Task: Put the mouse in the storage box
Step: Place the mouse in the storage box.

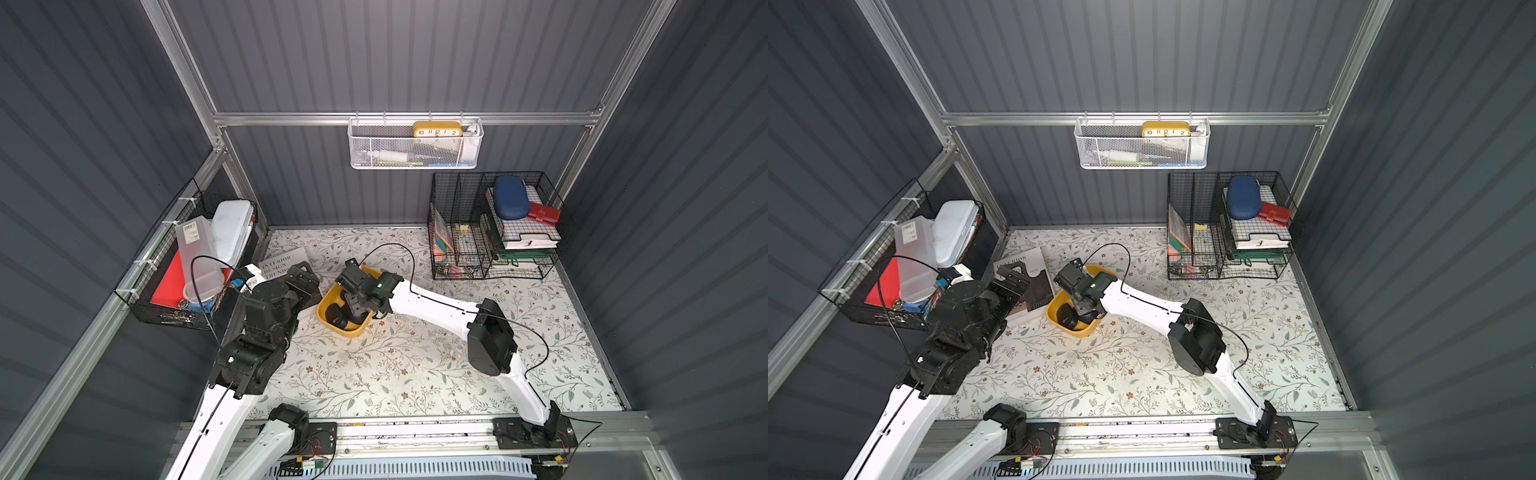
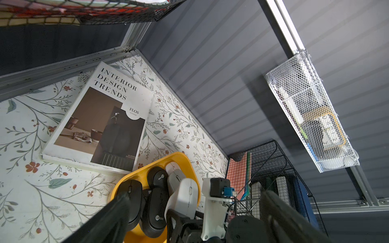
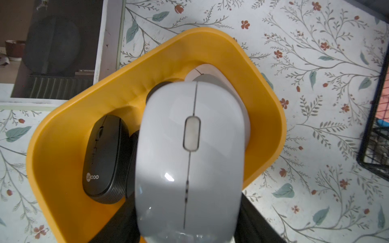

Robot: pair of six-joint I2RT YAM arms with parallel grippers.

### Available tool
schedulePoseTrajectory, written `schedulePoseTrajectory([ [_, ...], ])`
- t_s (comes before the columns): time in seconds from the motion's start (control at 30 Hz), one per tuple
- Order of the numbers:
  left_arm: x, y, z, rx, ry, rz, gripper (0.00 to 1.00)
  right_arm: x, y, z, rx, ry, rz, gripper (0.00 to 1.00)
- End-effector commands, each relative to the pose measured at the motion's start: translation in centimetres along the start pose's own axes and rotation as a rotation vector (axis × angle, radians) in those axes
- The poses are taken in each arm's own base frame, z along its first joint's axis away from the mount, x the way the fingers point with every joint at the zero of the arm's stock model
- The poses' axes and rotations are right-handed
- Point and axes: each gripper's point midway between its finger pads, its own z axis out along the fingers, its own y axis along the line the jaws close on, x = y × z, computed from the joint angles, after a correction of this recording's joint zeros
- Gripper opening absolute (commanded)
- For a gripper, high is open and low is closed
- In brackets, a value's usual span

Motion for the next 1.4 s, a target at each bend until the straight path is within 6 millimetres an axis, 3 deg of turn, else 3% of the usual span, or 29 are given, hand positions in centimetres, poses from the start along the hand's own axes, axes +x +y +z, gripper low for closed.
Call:
schedulePoseTrajectory([
  [0.0,0.4,0.7,0.2,-0.026,0.008,0.002,0.99,-0.3,-0.2,0.2,0.016,0.003,-0.03,0.49],
  [0.27,0.5,0.4,0.3,-0.016,0.018,-0.005,0.99,0.3,-0.2,2.0,0.039,0.021,-0.017,0.53],
  [0.5,0.7,0.3,0.5,-0.012,0.027,-0.011,0.99,-0.2,0.1,1.7,0.025,0.016,-0.018,0.8],
  [0.7,0.6,0.1,0.6,-0.008,0.027,-0.016,0.99,-2.1,0.2,-0.3,0.002,-0.032,-0.006,0.88],
  [0.87,0.5,0.0,0.5,-0.006,0.026,-0.013,0.99,-4.1,-0.5,-3.1,0.003,-0.084,-0.005,0.93],
  [1.13,-0.7,-0.8,-0.2,0.014,-0.007,-0.009,0.99,-5.9,-4.8,-11.4,0.069,-0.194,0.019,0.99],
  [1.37,-1.2,-1.4,-0.6,0.039,-0.022,-0.001,0.99,-3.4,-9.8,-18.3,0.09,-0.313,0.089,0.99],
])
